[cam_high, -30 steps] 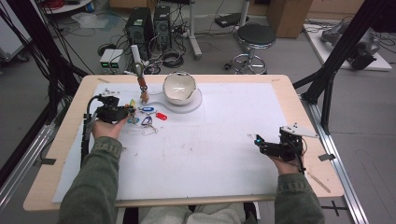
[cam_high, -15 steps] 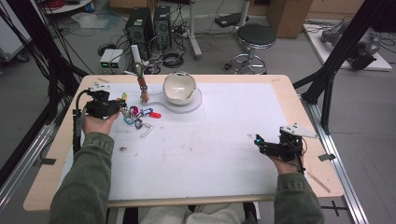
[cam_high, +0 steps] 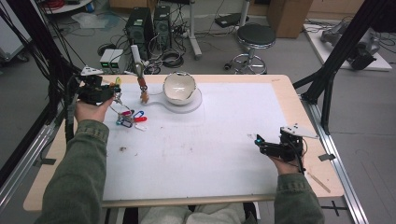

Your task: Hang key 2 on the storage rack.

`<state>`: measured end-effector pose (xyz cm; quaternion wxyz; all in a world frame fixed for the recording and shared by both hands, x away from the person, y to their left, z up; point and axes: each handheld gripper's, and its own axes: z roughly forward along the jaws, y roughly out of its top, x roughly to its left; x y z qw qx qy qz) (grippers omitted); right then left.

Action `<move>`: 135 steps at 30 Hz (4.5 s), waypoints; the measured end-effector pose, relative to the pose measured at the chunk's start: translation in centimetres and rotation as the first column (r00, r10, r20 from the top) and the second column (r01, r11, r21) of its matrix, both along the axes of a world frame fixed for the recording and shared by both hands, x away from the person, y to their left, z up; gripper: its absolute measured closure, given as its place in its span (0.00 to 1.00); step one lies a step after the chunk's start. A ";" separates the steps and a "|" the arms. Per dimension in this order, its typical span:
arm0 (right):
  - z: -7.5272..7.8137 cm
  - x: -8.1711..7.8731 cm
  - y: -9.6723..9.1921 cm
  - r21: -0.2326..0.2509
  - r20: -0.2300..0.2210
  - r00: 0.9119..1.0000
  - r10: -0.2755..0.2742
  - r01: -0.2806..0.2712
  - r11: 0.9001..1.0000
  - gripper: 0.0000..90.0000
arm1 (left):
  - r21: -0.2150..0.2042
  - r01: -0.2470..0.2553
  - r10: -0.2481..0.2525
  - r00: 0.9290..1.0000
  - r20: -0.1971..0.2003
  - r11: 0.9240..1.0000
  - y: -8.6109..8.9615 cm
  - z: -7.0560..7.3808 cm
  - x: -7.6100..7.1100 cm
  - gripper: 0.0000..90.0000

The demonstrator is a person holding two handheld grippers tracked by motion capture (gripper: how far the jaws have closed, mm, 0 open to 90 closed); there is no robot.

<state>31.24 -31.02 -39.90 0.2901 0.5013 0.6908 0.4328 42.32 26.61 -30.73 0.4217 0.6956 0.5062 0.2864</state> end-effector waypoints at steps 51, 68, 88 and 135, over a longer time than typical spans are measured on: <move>-0.2 -0.4 -0.5 0.006 -0.015 1.000 -0.013 0.013 1.000 0.01 | -0.095 -0.018 0.028 0.993 0.113 0.995 2.3 6.7 5.1 0.92; -0.2 -0.7 -0.8 0.013 -0.013 1.000 -0.023 0.023 1.000 0.01 | -0.137 0.004 0.008 0.996 0.089 0.991 1.5 6.4 8.6 0.92; -0.3 -1.1 -1.3 0.019 -0.016 0.999 -0.040 0.040 0.999 0.01 | -0.183 0.008 -0.001 0.999 0.041 0.983 0.4 3.9 11.1 0.92; -0.3 -0.6 -1.1 0.027 -0.016 1.000 -0.025 0.025 0.999 0.01 | -0.247 -0.070 0.034 0.989 -0.147 0.967 1.6 1.4 9.9 0.02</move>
